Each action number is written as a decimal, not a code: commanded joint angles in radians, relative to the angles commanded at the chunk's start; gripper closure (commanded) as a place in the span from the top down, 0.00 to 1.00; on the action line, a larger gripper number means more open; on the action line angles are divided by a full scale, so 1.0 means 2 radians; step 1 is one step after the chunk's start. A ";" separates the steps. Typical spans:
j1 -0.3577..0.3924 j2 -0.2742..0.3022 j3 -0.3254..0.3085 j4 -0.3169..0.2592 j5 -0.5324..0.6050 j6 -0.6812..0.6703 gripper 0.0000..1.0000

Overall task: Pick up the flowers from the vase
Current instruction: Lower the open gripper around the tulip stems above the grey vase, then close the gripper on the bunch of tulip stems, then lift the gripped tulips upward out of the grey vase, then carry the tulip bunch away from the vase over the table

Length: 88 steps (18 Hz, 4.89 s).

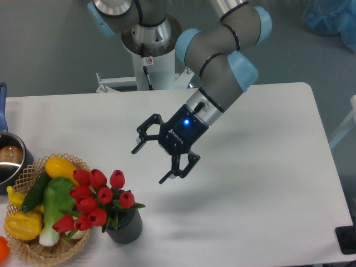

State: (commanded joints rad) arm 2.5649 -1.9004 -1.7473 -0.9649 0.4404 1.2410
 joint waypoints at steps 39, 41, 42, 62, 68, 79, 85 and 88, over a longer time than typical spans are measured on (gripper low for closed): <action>-0.051 -0.061 0.061 0.041 0.019 0.005 0.00; -0.050 -0.061 0.061 0.041 0.018 0.004 0.00; -0.049 -0.061 0.061 0.041 0.018 0.002 0.00; 0.005 -0.010 0.070 0.041 -0.091 -0.039 0.00; 0.022 -0.005 0.084 0.041 -0.156 -0.039 0.00; 0.031 -0.005 0.084 0.041 -0.199 -0.052 0.00; 0.064 0.006 0.096 0.041 -0.202 -0.066 0.00; 0.091 0.005 0.118 0.041 -0.180 -0.061 0.00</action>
State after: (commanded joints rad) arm 2.7472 -1.8898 -1.5111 -0.8836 0.0810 1.1198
